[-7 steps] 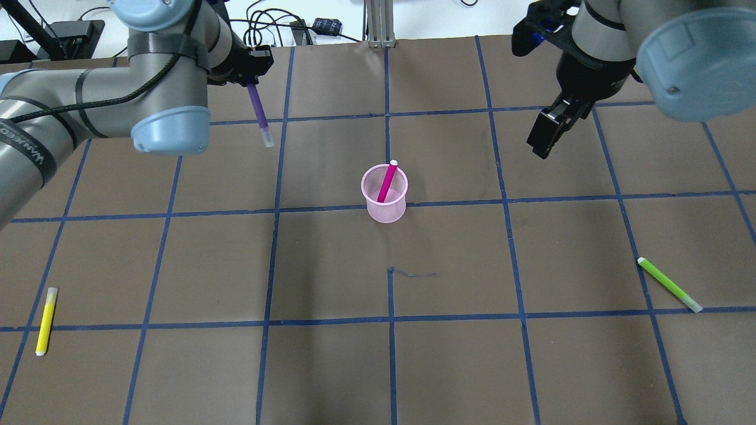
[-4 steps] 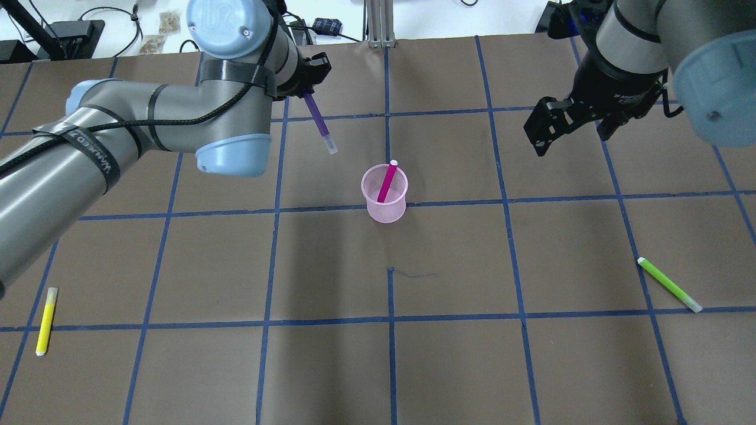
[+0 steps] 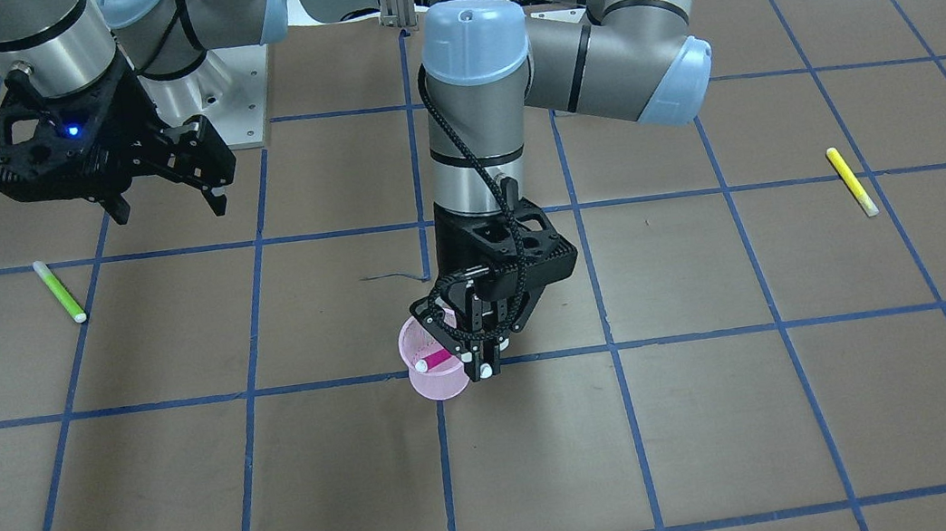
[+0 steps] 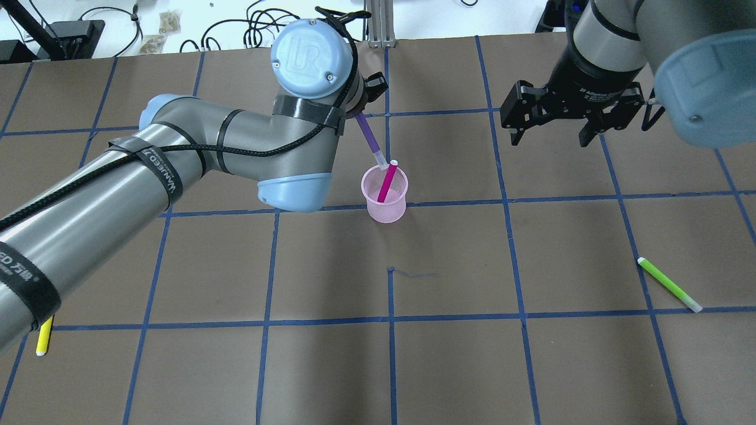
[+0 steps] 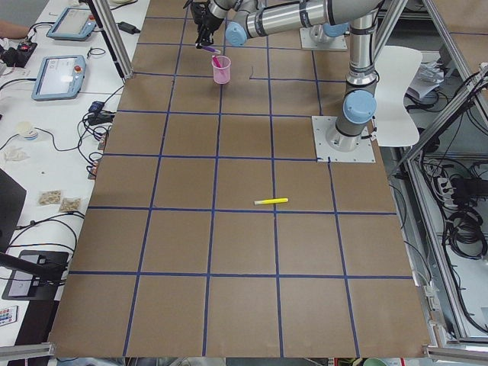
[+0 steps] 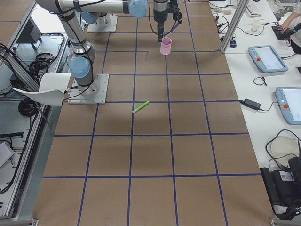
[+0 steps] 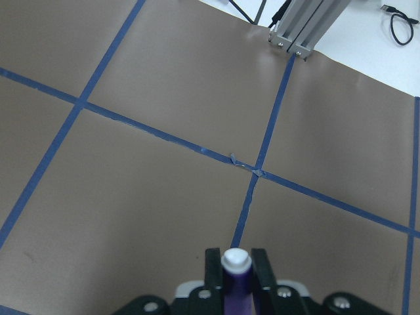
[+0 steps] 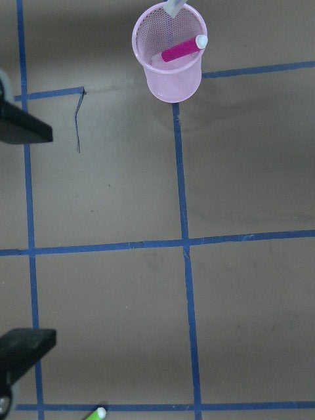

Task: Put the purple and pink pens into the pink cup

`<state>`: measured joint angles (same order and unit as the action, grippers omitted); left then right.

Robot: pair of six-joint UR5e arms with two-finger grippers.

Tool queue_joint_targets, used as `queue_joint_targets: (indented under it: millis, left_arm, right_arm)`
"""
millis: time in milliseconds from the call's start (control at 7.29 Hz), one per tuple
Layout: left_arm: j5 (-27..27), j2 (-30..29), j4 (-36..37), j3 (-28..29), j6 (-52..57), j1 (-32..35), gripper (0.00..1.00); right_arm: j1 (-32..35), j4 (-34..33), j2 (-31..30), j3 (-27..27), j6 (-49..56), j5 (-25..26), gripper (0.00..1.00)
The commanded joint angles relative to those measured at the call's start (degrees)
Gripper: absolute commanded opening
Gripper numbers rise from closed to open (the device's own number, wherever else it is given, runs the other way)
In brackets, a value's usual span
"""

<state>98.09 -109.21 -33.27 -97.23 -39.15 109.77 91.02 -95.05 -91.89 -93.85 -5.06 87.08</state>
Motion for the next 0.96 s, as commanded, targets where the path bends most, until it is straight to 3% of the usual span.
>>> queue_joint_targets:
  millis: [0, 823]
  left_arm:
    - [1.8, -1.3, 4.2, -2.0, 0.0, 0.5, 0.0]
    - [1.9, -2.8, 6.7, -5.0, -0.4, 1.2, 0.0]
  right_arm:
    - [0.1, 0.0, 0.2, 0.1, -0.6, -1.2, 1.0]
    - [-0.3, 0.0, 0.2, 0.2, 0.4, -0.2, 1.0]
